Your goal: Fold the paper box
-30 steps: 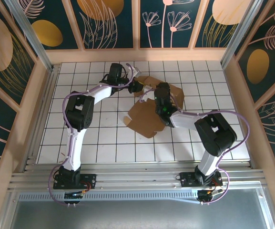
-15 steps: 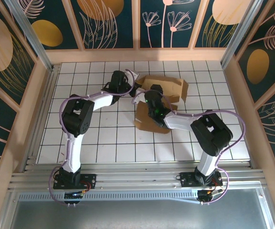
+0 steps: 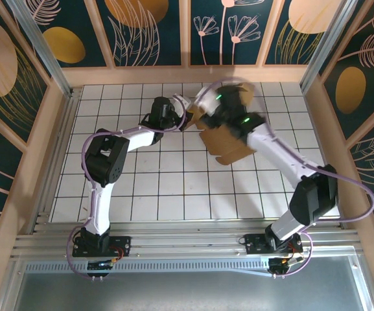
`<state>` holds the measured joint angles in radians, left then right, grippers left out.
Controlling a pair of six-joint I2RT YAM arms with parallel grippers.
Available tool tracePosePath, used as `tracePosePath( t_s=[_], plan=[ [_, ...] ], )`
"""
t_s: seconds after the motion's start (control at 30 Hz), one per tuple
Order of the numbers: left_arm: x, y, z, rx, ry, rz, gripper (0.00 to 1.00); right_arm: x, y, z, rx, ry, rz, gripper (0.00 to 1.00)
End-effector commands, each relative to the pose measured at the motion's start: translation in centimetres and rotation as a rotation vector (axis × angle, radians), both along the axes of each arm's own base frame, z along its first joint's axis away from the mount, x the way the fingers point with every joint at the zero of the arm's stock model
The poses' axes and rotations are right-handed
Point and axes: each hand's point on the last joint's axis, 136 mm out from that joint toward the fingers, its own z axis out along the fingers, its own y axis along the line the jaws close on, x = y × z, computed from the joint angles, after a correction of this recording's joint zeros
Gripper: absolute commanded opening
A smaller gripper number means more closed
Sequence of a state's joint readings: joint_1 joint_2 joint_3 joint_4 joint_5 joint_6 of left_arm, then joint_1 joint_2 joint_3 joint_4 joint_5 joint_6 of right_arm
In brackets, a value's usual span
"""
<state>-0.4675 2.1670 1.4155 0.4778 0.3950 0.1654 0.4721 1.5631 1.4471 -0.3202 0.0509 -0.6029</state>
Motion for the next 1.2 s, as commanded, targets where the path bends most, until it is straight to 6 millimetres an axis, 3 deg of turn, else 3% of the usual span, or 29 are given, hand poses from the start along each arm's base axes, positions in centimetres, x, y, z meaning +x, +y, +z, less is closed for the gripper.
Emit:
tracePosePath(
  t_s=[0.0, 0.1, 0.23, 0.3, 0.4, 0.5, 0.57, 0.6, 0.63, 0.67, 0.9, 1.0, 1.17],
  plan=[
    [-1.3, -1.7, -0.5, 0.038, -0.064, -0.168, 0.00, 2.5, -2.7, 2.3, 0.263, 0.127, 0.008, 0.87],
    [-2.5, -2.2, -1.1, 0.115, -0.097, -0.290, 0.00, 6.8, -5.6, 2.9, 0.352, 0.141, -0.036, 0.92],
    [-3.8, -2.1, -1.9, 0.241, -0.168, -0.417, 0.00, 11.6, -7.9, 1.4, 0.395, 0.254, -0.072, 0.91],
    [-4.3, -1.8, -1.8, 0.274, -0.220, -0.473, 0.00, 13.5, -8.4, -1.0, 0.440, 0.319, -0.081, 0.90],
    [-3.7, -1.6, -1.4, 0.274, -0.252, -0.496, 0.00, 14.3, -8.3, -4.3, 0.495, 0.412, -0.074, 0.85],
    [-2.5, -1.3, -1.4, 0.274, -0.252, -0.487, 0.00, 13.5, -7.5, -7.5, 0.496, 0.509, -0.028, 0.82],
    [-1.7, -0.9, -1.4, 0.270, -0.263, -0.464, 0.00, 12.1, -6.9, -7.6, 0.558, 0.560, 0.046, 0.83],
    [-1.3, -0.6, -1.4, 0.266, -0.262, -0.453, 0.00, 11.2, -6.5, -7.4, 0.595, 0.587, 0.095, 0.86],
    [-0.9, -0.4, -1.3, 0.260, -0.259, -0.446, 0.00, 10.7, -6.4, -7.5, 0.610, 0.603, 0.118, 0.97],
    [-0.5, -0.2, -1.1, 0.246, -0.251, -0.438, 0.00, 10.4, -6.6, -7.9, 0.601, 0.612, 0.113, 0.99],
    [1.0, 0.0, 0.7, 0.154, -0.240, -0.427, 0.00, 8.8, -6.5, -11.0, 0.621, 0.709, 0.069, 0.91],
    [2.3, 0.0, 0.8, 0.119, -0.184, -0.371, 0.00, 8.1, -6.0, -11.2, 0.666, 0.756, 0.081, 0.90],
    [4.6, 0.5, 1.1, 0.040, -0.056, -0.278, 0.00, 6.5, -5.0, -10.9, 0.709, 0.820, 0.138, 0.98]
  ],
)
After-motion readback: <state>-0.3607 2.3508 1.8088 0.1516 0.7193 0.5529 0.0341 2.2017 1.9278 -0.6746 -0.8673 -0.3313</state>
